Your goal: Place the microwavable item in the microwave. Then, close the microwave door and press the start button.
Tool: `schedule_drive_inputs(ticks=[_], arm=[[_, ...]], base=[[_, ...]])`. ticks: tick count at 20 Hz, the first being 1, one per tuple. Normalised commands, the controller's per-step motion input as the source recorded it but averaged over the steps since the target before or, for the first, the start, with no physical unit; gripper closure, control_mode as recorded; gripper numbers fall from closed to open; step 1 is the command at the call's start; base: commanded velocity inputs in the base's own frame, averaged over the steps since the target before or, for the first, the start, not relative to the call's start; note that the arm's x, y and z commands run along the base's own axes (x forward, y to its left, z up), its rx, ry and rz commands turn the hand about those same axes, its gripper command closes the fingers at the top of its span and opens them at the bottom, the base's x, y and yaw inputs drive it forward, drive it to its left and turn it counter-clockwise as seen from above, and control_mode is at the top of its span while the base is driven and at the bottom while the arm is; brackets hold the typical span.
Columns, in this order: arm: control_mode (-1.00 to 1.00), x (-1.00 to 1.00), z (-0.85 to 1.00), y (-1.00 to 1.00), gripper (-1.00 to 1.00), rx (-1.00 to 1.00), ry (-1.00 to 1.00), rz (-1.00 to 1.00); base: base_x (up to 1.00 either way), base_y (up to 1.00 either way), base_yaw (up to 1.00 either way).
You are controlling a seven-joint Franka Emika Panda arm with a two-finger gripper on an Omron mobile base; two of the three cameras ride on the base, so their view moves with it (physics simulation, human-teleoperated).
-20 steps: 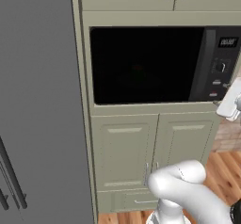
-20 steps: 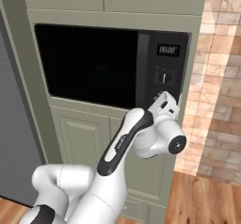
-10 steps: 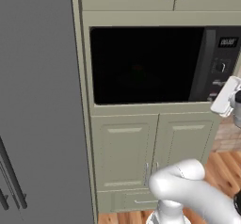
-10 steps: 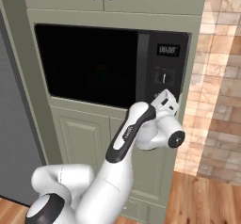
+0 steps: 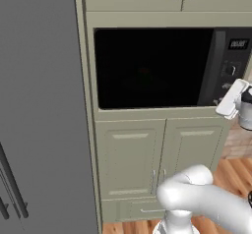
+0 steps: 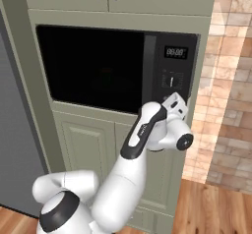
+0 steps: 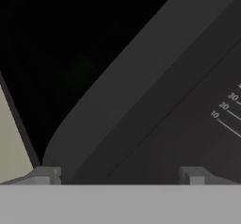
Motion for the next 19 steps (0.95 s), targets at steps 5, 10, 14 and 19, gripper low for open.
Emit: schedule_drive_inputs(ticks=[5, 10, 14, 19], arm=[[-1.00, 0.28, -0.13, -0.12, -1.00, 0.03, 0.00, 0.00], [-1.00, 0.17, -0.10, -0.16, -1.00, 0.03, 0.00, 0.00], [-1.00, 0.25, -0.18, -0.11, -1.00, 0.02, 0.00, 0.00], [-1.00, 0.33, -0.21, -0.04, -1.00, 0.01, 0.00, 0.00]], base=[[0.00, 0.00, 0.00], [0.00, 0.00, 0.00], [0.00, 0.00, 0.00], [0.00, 0.00, 0.00]])
